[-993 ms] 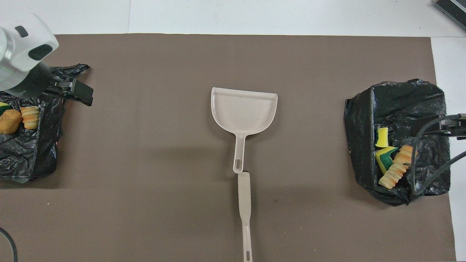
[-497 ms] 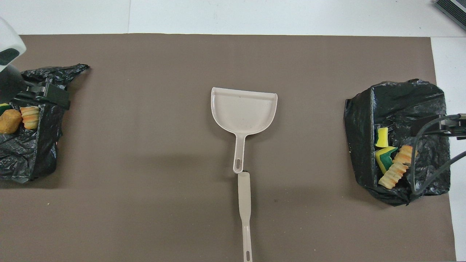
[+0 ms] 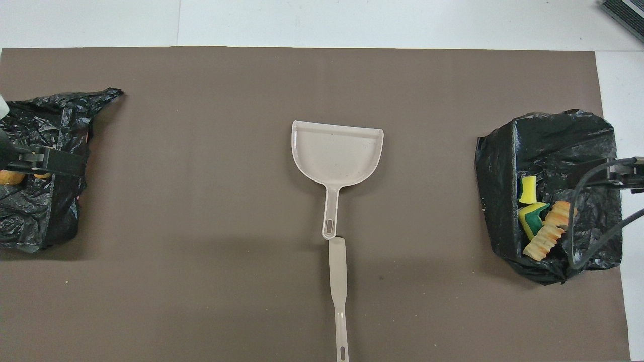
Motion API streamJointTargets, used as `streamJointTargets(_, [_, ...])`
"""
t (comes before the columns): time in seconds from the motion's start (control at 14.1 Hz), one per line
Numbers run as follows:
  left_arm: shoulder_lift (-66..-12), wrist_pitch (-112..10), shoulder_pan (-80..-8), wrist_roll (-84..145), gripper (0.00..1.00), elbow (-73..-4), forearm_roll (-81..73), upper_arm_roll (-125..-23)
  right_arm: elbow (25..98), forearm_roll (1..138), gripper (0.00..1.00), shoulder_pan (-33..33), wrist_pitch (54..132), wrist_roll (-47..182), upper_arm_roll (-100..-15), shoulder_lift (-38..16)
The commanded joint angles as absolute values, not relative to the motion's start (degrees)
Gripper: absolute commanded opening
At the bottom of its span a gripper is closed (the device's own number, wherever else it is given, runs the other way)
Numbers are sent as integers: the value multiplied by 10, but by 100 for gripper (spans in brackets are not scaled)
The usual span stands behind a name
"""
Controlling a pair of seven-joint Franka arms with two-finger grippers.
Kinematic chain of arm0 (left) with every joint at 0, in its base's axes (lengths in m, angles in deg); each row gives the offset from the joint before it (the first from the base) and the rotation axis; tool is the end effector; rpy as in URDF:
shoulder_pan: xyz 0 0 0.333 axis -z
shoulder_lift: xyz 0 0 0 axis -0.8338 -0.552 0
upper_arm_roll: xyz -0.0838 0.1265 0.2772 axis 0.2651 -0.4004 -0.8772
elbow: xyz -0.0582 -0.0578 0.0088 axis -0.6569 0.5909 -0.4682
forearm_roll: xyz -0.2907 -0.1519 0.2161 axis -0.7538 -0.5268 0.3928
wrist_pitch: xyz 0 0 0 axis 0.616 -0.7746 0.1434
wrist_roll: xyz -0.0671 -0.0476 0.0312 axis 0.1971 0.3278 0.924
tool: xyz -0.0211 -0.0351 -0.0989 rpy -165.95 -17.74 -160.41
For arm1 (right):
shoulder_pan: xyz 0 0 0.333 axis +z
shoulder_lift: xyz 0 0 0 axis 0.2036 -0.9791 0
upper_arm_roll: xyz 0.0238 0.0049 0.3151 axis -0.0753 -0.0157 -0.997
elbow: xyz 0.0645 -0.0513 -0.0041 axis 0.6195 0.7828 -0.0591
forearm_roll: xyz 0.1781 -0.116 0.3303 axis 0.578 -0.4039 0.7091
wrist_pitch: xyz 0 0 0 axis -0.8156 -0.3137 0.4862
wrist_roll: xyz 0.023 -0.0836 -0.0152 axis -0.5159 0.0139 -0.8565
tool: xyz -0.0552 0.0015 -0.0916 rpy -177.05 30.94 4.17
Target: Sweep and dump trash in bin
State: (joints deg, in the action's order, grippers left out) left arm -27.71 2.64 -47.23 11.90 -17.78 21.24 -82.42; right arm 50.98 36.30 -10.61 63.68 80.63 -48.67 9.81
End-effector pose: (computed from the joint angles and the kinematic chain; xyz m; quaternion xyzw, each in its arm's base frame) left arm 0.5390 -0.0384 0.6402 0.9977 -0.0640 -0.0205 0.0041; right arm 0.5214 -0.0090 0.6486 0.9985 -0.0507 0.0054 0.0201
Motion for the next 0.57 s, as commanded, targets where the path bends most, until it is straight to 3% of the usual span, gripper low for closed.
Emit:
streamJointTargets(0.0, [-301, 51, -483, 113, 100, -141, 218, -822, 518, 375, 100, -111, 642, 796, -488, 107])
streamJointTargets(0.14, [-297, 52, -487, 117, 100, -145, 218, -817, 518, 375, 100, -111, 642, 796, -488, 107])
streamJointTargets(0.35, [-294, 52, -576, 113, 100, -142, 211, -745, 518, 375, 100, -110, 642, 796, -487, 106])
streamJointTargets(0.5, [-294, 51, -583, 113, 100, -142, 210, -743, 518, 375, 100, -110, 642, 796, -487, 107])
